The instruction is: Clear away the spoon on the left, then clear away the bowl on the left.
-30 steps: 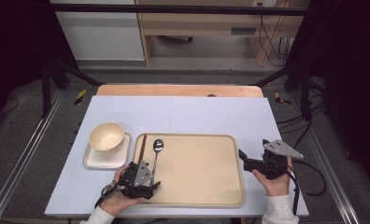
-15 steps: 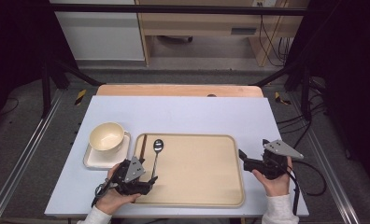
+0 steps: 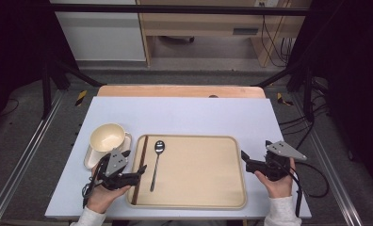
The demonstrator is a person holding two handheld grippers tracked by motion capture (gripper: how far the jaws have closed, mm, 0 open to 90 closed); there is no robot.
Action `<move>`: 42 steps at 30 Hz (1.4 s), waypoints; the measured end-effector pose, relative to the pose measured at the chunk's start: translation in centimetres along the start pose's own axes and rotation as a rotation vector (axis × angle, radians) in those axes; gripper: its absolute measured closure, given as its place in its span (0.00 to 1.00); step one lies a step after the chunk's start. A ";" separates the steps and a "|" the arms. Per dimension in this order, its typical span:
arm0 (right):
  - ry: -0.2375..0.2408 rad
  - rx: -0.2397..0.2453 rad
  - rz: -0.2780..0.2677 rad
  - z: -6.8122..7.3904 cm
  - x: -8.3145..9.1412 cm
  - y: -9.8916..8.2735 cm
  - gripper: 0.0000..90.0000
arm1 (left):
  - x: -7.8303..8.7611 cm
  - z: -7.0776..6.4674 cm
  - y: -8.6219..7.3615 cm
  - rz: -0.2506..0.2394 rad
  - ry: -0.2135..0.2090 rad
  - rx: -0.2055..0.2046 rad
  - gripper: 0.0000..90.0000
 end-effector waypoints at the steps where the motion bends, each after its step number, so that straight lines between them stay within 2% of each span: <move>1: 0.000 -0.003 -0.001 0.0 0.0 0.0 0.06 | 0.2 0.3 0.1 -0.008 0.009 0.008 0.25; 10: -0.007 -0.003 0.002 -0.2 0.0 0.0 0.06 | 2.0 3.2 0.7 -0.061 0.078 0.081 0.25; 18: -0.007 -0.005 0.000 -0.2 0.0 0.0 0.06 | 3.1 5.8 0.9 -0.080 0.136 0.109 0.25; 24: -0.004 -0.011 0.002 -0.2 -0.1 0.0 0.06 | 3.8 7.6 0.9 -0.091 0.179 0.146 0.24; 25: -0.003 -0.010 0.003 -0.2 -0.1 0.0 0.06 | 3.8 7.6 0.9 -0.091 0.179 0.146 0.24; 27: -0.005 -0.009 0.006 -0.2 -0.2 -0.1 0.06 | 4.0 8.6 0.9 -0.091 0.198 0.159 0.24; 35: -0.002 -0.007 0.008 -0.1 -0.2 -0.1 0.06 | 4.1 10.7 0.5 -0.078 0.237 0.189 0.23; 42: 0.006 -0.005 0.013 0.3 -0.4 -0.1 0.06 | 3.7 12.8 0.1 -0.061 0.274 0.225 0.24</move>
Point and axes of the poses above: each handheld gripper's, and its own axes: x roughly backward along the jaws, y roughly out of its top, z roughly to its left, the point moved 7 cm from there along -x, roughly forward along the jaws, and after that the axes turned 4 degrees about -z, right-handed, at the moved point
